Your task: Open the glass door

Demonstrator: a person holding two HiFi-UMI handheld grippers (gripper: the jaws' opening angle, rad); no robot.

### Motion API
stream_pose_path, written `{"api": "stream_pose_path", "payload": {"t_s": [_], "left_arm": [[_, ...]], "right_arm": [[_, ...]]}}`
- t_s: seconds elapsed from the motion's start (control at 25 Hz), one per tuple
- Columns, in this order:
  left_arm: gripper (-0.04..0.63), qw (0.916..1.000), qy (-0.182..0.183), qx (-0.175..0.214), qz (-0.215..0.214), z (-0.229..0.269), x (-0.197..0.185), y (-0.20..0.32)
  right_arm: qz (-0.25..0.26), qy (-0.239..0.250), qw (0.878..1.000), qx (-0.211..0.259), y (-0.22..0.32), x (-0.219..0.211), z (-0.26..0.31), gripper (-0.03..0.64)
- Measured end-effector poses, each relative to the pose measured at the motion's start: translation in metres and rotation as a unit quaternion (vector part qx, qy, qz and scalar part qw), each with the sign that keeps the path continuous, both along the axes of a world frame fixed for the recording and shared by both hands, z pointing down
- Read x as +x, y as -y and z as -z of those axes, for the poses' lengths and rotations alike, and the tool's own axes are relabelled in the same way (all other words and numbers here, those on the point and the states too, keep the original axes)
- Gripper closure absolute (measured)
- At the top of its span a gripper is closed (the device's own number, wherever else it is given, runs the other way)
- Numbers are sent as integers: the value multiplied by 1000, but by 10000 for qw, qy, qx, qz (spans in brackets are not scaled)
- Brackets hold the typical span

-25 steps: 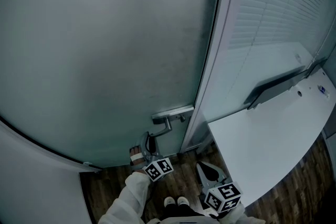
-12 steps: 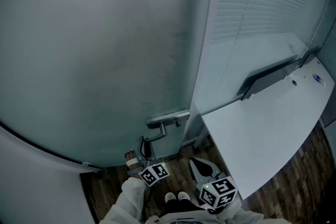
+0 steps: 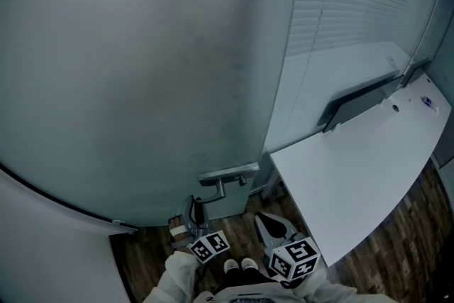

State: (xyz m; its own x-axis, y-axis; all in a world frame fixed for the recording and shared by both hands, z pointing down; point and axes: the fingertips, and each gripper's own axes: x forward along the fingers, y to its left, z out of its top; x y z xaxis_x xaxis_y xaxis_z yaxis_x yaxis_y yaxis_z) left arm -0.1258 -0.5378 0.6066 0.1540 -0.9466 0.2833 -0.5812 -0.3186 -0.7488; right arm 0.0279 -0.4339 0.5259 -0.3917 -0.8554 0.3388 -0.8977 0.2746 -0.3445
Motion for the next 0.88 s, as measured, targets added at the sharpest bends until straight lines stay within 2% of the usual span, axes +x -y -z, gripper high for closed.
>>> {"api": "stream_pose_path", "payload": {"t_s": [0.2, 0.32, 0.44, 0.88], "left_arm": [[481, 9997, 59, -170, 173, -8, 0, -14], [480, 9998, 76, -95, 170, -1, -4, -24], [474, 9995, 226, 78, 194, 16, -10, -31], [463, 9957, 853, 224, 268, 33, -14, -49]], "right_arm": [[64, 5, 10000, -13, -2, 2, -11, 612], [123, 15, 9999, 13, -6, -1, -7, 612], [189, 36, 9998, 51, -9, -3, 0, 612], [365, 171, 9991, 129, -31, 13, 3, 612]]}}
